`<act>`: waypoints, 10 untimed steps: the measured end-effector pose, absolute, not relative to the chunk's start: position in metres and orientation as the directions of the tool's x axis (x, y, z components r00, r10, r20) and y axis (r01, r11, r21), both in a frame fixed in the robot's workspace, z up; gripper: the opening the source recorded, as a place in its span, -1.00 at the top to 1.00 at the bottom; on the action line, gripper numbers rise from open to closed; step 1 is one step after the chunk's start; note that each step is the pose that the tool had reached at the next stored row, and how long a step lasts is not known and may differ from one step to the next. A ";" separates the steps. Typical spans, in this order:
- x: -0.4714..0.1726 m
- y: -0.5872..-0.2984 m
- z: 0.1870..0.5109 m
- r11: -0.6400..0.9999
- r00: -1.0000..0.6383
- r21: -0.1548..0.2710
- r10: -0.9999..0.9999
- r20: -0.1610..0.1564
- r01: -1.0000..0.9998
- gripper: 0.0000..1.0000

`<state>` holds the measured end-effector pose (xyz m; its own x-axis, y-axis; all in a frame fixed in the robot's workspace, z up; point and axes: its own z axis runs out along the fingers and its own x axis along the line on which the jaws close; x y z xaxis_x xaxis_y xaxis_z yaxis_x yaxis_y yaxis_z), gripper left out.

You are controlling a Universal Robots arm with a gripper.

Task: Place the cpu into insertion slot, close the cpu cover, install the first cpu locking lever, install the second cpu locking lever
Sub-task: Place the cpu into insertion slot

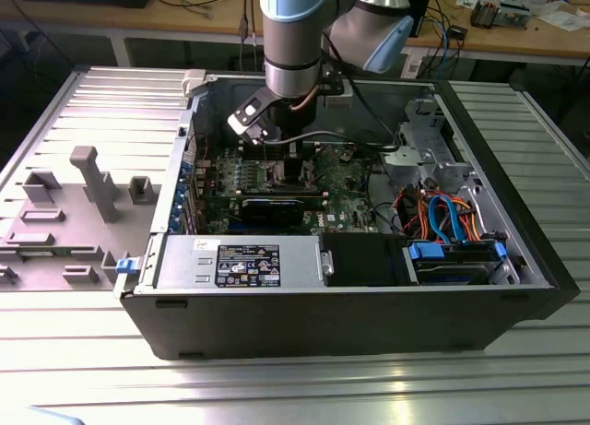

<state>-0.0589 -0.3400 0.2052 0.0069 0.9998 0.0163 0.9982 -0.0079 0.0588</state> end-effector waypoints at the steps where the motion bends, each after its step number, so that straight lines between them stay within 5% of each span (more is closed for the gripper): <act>1: -0.059 -0.340 0.205 -0.009 0.008 0.059 1.000 0.016 0.998 -0.08; 10: -0.062 -0.340 0.198 -0.008 0.007 0.062 1.000 0.016 0.998 -0.08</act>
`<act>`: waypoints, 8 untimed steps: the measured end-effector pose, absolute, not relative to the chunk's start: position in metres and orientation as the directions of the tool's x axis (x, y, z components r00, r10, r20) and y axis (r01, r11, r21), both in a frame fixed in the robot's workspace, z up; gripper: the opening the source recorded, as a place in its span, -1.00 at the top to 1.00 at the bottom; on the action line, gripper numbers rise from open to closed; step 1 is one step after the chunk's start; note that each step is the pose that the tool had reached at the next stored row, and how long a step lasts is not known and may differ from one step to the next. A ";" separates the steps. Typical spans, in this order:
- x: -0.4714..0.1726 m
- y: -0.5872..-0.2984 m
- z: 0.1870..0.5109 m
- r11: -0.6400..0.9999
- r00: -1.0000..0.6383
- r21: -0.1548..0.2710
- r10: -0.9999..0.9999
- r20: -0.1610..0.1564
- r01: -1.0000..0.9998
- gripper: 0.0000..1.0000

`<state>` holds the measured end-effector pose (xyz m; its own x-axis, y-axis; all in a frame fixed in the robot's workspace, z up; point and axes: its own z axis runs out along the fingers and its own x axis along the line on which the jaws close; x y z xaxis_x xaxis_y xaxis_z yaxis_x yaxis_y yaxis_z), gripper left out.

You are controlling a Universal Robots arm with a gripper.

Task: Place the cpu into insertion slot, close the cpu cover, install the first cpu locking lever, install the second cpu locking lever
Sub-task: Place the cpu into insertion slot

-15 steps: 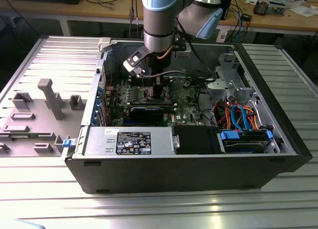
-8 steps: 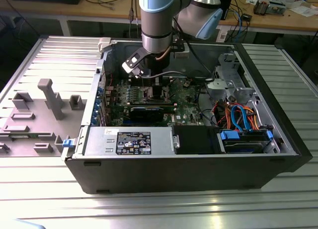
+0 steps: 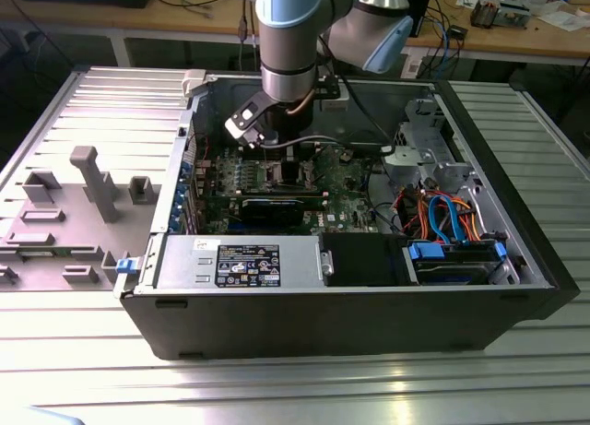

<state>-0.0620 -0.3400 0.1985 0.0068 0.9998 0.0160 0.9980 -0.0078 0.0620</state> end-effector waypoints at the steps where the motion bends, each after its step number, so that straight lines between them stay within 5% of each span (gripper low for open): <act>1: -0.062 -0.340 0.198 -0.007 0.006 0.062 1.000 0.016 0.998 -0.08; 8: -0.062 -0.340 0.198 -0.006 0.005 0.062 1.000 0.016 0.998 -0.08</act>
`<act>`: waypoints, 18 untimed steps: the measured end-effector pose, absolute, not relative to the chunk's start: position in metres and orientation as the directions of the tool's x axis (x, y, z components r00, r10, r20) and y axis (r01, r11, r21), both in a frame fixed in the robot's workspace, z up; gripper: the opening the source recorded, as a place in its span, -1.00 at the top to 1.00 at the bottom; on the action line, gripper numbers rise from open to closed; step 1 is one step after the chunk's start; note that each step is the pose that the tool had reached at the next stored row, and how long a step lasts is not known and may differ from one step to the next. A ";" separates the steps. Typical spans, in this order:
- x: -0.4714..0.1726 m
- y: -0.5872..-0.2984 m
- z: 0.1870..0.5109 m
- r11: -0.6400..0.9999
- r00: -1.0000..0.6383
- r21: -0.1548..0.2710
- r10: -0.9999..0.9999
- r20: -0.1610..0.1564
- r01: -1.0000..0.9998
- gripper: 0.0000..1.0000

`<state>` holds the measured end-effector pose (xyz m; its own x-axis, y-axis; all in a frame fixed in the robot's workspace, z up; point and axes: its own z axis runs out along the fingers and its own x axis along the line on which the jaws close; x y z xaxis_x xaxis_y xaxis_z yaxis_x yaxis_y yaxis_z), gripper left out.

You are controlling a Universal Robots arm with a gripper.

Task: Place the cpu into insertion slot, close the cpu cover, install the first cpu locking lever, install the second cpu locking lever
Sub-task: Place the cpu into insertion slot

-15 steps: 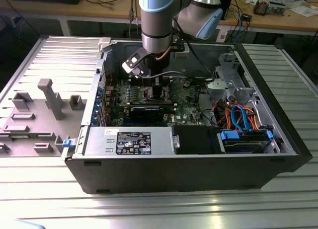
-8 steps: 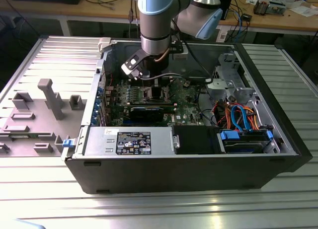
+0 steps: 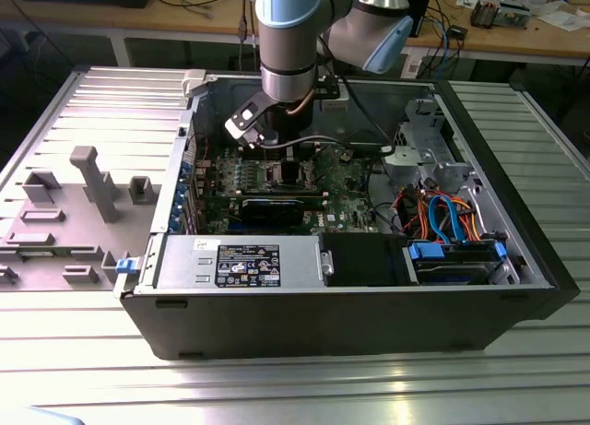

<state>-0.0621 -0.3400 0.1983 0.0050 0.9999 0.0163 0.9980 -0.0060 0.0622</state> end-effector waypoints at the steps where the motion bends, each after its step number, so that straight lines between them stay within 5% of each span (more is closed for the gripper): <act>1: -0.062 -0.340 0.198 -0.006 0.005 0.062 1.000 0.016 0.998 -0.08; 18: -0.061 -0.340 0.198 -0.010 0.010 0.062 1.000 0.016 0.998 -0.08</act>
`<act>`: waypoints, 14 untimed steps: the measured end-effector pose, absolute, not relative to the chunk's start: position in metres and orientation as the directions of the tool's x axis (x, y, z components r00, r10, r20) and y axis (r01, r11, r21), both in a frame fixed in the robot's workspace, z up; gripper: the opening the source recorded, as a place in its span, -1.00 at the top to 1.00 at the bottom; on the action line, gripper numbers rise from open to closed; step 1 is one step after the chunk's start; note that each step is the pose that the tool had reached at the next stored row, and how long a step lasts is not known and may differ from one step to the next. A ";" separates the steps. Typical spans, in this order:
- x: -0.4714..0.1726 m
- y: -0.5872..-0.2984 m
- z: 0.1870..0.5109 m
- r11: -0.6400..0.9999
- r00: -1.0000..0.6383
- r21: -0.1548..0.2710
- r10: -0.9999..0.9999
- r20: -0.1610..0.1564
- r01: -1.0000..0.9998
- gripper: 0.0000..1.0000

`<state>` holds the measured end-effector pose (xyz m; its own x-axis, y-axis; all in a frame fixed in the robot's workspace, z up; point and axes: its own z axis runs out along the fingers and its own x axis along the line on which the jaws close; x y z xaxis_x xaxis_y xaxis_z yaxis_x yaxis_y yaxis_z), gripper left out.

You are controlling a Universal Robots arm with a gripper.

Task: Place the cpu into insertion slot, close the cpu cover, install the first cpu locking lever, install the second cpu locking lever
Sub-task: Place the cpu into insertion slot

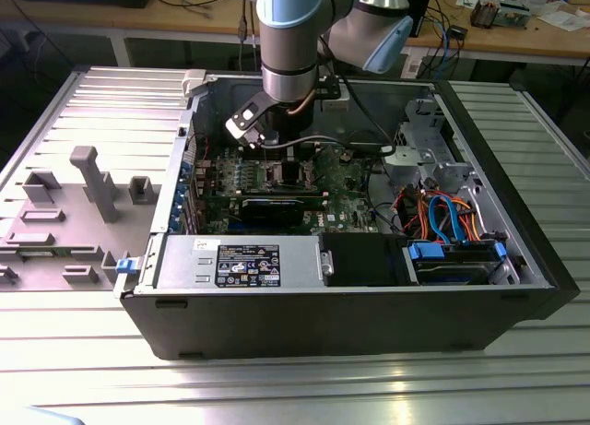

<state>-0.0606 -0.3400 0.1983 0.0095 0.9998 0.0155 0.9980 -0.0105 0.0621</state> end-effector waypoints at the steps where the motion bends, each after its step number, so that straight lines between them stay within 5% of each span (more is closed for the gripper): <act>1: -0.061 -0.340 0.198 -0.010 0.010 0.063 1.000 0.015 0.998 -0.08; 5: -0.061 -0.340 0.198 -0.011 0.010 0.062 1.000 0.016 0.998 -0.23; 14: -0.061 -0.340 0.198 -0.011 0.010 0.062 1.000 0.015 0.998 -0.08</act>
<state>-0.0606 -0.3400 0.1983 0.0103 0.9998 0.0151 0.9980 -0.0112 0.0621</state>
